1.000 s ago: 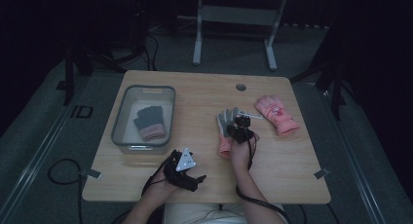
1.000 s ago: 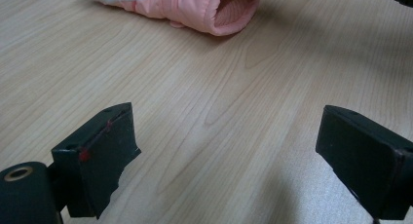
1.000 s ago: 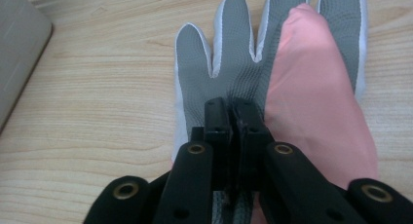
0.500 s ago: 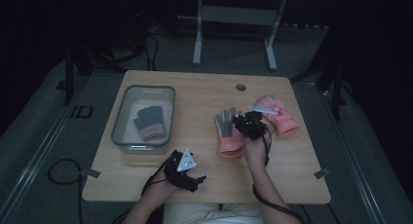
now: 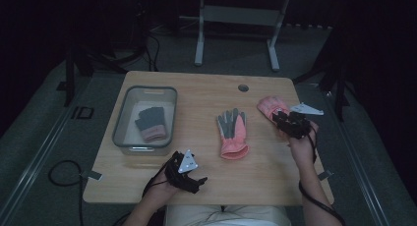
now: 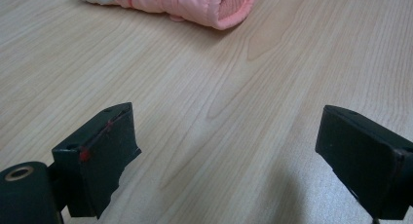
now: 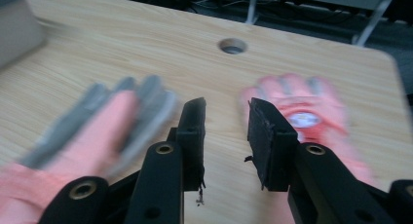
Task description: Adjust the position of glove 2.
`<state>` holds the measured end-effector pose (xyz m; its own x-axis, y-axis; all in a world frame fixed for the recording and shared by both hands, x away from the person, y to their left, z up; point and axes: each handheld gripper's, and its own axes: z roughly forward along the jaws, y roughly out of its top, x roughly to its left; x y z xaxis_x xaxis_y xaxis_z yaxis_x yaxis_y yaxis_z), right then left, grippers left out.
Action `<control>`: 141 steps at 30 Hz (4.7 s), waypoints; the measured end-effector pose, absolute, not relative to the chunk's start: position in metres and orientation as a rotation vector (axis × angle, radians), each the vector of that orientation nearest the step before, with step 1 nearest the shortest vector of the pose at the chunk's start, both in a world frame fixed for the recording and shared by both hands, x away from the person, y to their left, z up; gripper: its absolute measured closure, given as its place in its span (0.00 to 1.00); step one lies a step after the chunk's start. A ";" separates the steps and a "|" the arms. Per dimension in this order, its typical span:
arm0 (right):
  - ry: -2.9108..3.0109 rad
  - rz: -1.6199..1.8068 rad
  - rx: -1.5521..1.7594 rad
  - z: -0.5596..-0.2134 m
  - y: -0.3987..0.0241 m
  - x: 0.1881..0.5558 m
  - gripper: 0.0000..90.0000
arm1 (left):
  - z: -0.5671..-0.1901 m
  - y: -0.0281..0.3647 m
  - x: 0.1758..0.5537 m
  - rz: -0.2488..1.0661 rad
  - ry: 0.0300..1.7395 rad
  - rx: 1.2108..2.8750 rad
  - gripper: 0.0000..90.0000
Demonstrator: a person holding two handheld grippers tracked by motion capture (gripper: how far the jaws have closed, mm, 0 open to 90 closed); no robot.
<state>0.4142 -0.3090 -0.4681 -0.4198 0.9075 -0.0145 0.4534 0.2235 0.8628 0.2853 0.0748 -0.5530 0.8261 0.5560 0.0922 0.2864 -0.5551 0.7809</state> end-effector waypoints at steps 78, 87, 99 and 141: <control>1.731 0.938 1.677 -0.487 -0.307 0.376 0.96 | -0.549 0.077 0.280 0.468 0.592 2.183 0.08; 1.749 0.922 1.718 -0.507 -0.301 0.385 0.96 | -0.550 0.078 0.281 0.472 0.596 2.190 0.08; 1.825 0.878 1.686 -0.522 -0.301 0.396 0.88 | -0.552 0.077 0.281 0.468 0.591 2.199 0.08; 2.245 0.821 1.248 -0.525 -0.320 0.412 0.56 | -0.554 0.077 0.282 0.435 0.643 2.218 0.02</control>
